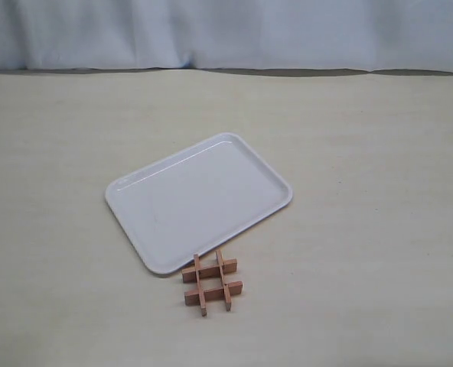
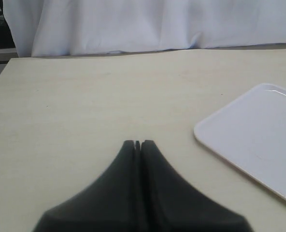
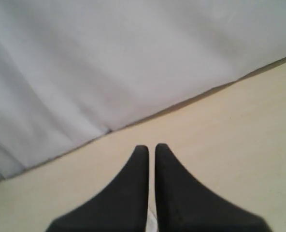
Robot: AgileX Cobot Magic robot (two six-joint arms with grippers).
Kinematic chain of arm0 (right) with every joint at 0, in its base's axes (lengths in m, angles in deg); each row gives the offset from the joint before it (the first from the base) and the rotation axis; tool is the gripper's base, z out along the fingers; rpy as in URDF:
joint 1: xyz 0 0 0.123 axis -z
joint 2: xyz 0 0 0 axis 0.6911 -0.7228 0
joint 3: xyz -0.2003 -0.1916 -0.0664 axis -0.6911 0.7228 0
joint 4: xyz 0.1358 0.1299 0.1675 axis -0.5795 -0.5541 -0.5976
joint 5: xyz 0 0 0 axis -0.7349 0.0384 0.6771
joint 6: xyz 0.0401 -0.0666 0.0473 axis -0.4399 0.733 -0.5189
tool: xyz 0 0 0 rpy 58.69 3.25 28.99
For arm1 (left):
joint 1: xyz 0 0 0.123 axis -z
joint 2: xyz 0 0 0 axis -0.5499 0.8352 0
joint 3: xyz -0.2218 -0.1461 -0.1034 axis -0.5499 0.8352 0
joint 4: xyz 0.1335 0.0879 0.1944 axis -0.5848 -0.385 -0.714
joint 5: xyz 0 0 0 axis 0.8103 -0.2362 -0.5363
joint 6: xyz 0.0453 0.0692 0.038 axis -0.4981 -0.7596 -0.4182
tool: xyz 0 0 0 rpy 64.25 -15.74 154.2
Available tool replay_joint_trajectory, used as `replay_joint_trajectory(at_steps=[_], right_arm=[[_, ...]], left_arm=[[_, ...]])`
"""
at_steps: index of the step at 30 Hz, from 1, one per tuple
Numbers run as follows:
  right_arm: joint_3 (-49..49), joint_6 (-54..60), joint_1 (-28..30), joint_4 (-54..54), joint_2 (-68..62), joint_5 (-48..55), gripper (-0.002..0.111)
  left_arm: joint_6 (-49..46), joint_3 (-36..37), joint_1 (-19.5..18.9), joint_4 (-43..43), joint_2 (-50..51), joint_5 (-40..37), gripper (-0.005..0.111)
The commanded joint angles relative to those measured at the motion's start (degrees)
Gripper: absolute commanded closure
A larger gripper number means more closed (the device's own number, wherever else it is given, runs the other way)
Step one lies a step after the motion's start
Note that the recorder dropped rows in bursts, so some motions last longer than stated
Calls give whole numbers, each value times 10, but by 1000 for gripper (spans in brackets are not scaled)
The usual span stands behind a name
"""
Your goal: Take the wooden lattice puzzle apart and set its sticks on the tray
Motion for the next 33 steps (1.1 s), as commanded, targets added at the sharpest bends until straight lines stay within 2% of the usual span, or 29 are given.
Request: replay_joint_trajectory(at_steps=[1, 5, 7, 11, 15, 20, 23, 27, 30, 32, 33], right_arm=[[-118, 60, -1, 38, -137, 115, 104], [-200, 95, -1, 38, -264, 233, 104], [-217, 95, -19, 50, -319, 261, 104], [-220, 67, -112, 92, -415, 236, 104], [-247, -63, -218, 219, -512, 221, 104], [-327, -259, -339, 422, -611, 322, 104], [-373, -316, -404, 485, -648, 378, 104], [-403, -323, -455, 469, -668, 401, 104], [-404, -323, -467, 443, -673, 397, 103], [-404, -323, -467, 412, -680, 396, 99], [-404, -323, -467, 401, -682, 397, 94]], left_arm=[[-3, 1, 1, 0, -2, 6, 107], [-3, 1, 1, 0, -2, 6, 107], [-3, 1, 1, 0, -2, 6, 107], [-3, 1, 1, 0, -2, 6, 107], [-3, 1, 1, 0, -2, 6, 107], [-3, 1, 1, 0, -2, 6, 107], [-3, 1, 1, 0, -2, 6, 107], [-3, 1, 1, 0, -2, 6, 107], [-3, 1, 1, 0, -2, 6, 107], [-3, 1, 1, 0, -2, 6, 107], [-3, 1, 1, 0, -2, 6, 107]])
